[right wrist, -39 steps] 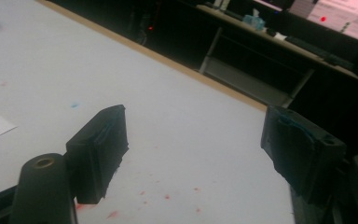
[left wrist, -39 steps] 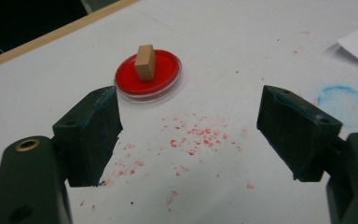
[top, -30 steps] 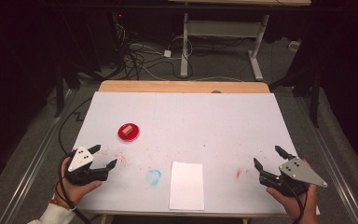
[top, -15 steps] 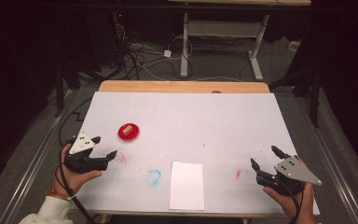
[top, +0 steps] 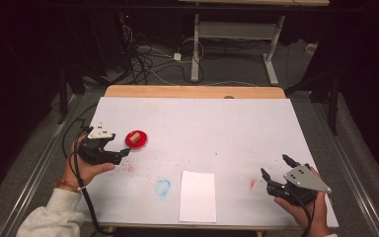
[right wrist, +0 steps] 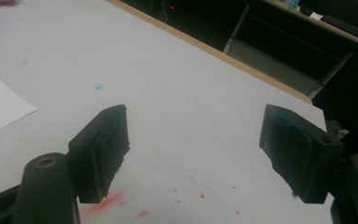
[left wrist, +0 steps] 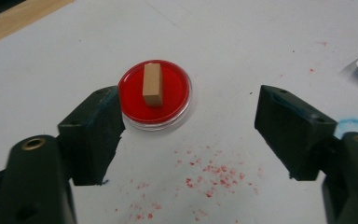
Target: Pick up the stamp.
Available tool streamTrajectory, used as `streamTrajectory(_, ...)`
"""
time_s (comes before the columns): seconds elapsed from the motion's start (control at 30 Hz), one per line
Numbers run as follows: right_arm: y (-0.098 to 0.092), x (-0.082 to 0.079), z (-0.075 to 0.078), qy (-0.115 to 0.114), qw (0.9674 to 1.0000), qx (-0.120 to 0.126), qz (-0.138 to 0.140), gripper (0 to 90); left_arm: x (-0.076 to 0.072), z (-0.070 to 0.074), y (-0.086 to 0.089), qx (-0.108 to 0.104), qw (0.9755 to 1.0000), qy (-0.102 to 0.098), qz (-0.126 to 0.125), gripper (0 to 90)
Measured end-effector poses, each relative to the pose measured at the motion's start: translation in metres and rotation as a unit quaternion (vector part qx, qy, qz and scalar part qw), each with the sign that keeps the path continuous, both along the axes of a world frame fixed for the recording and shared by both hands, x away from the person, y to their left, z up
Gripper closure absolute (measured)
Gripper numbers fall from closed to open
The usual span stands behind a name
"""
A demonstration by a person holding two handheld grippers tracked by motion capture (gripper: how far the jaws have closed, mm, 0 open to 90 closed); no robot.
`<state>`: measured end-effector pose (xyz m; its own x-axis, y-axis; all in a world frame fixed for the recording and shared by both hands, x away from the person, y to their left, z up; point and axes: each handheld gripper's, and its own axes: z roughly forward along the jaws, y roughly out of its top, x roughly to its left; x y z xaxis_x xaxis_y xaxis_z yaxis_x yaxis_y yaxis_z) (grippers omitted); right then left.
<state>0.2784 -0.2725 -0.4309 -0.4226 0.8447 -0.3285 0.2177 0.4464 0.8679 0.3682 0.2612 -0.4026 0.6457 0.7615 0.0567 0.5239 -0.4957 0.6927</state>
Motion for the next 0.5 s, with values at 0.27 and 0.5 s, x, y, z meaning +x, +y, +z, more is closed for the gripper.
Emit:
streamTrajectory(0.27,0.002,0.002,-0.005,0.009,0.9999,-0.014,0.001,24.7,0.047,-0.007,-0.019,0.043,0.9959,0.071,-0.035,40.0)
streamTrajectory(0.5,0.003,0.003,-0.007,0.012,0.9995,-0.028,-0.002,25.8,0.071,-0.013,-0.03,0.067,0.9922,0.098,-0.036,51.1)
